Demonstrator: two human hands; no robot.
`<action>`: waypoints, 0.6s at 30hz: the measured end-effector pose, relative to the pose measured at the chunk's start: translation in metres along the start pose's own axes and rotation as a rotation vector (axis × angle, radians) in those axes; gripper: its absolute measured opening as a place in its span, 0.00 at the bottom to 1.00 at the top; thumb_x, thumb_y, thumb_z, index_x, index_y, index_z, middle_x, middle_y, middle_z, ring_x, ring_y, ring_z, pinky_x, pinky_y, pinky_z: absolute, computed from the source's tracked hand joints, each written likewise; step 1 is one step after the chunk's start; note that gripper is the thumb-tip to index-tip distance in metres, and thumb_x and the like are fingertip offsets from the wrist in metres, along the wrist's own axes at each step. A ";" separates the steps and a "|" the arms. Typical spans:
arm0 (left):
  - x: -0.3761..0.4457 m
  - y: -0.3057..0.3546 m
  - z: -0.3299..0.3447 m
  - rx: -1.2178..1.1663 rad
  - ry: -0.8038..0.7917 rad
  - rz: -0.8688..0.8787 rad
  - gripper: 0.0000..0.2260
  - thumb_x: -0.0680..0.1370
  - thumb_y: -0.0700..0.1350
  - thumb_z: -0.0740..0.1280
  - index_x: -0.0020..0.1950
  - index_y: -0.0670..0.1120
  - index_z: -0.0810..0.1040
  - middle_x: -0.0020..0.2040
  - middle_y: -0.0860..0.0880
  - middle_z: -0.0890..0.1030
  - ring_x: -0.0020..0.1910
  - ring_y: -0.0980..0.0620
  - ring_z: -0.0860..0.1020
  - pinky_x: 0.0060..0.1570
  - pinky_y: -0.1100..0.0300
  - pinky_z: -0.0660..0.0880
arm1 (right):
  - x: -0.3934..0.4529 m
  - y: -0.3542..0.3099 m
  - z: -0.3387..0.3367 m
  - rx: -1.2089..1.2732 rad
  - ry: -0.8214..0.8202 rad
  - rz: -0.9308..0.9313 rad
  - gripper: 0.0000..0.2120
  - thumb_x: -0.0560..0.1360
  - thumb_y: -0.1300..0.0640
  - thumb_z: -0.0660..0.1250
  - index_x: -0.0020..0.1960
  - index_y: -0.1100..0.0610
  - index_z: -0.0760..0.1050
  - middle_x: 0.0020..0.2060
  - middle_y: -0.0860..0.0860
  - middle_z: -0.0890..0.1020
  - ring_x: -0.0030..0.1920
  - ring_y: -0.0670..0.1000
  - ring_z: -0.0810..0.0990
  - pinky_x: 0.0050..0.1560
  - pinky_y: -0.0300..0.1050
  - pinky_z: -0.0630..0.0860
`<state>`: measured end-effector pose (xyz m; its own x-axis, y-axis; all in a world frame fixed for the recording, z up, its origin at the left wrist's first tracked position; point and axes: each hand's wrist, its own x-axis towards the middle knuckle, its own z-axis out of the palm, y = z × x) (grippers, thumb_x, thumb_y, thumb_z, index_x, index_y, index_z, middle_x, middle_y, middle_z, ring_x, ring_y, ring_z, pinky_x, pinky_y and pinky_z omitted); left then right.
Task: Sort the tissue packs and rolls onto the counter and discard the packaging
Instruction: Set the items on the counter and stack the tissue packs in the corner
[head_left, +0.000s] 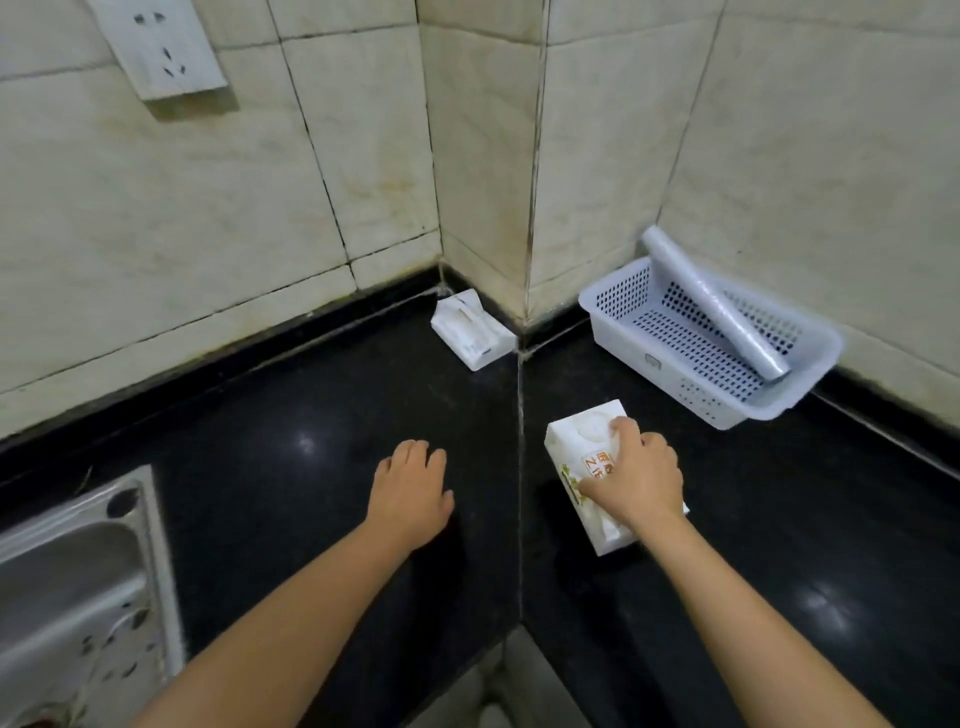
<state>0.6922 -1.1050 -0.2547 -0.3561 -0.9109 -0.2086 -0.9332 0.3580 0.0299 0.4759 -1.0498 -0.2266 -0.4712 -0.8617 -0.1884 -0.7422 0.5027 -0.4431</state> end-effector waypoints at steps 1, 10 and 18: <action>0.025 -0.002 -0.004 0.002 0.001 -0.001 0.24 0.79 0.51 0.60 0.73 0.44 0.62 0.74 0.44 0.62 0.74 0.46 0.58 0.71 0.51 0.61 | 0.021 -0.005 0.002 0.016 -0.003 -0.008 0.34 0.64 0.49 0.73 0.65 0.55 0.63 0.59 0.60 0.71 0.60 0.61 0.69 0.60 0.53 0.69; 0.223 0.009 -0.027 0.015 0.100 0.064 0.21 0.77 0.44 0.62 0.70 0.44 0.65 0.70 0.43 0.66 0.68 0.43 0.65 0.61 0.51 0.69 | 0.146 -0.035 0.025 0.050 -0.053 -0.032 0.36 0.63 0.51 0.73 0.67 0.54 0.62 0.61 0.60 0.70 0.60 0.60 0.69 0.59 0.53 0.70; 0.292 -0.005 -0.023 0.443 0.056 0.469 0.19 0.73 0.45 0.68 0.64 0.48 0.75 0.67 0.47 0.75 0.73 0.47 0.64 0.71 0.52 0.59 | 0.176 -0.035 0.042 0.032 -0.113 -0.042 0.37 0.62 0.51 0.73 0.66 0.53 0.62 0.61 0.59 0.71 0.60 0.59 0.70 0.59 0.51 0.69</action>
<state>0.5919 -1.3778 -0.2933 -0.7344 -0.6420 -0.2201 -0.5742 0.7606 -0.3028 0.4384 -1.2220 -0.2811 -0.3825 -0.8849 -0.2657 -0.7433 0.4655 -0.4804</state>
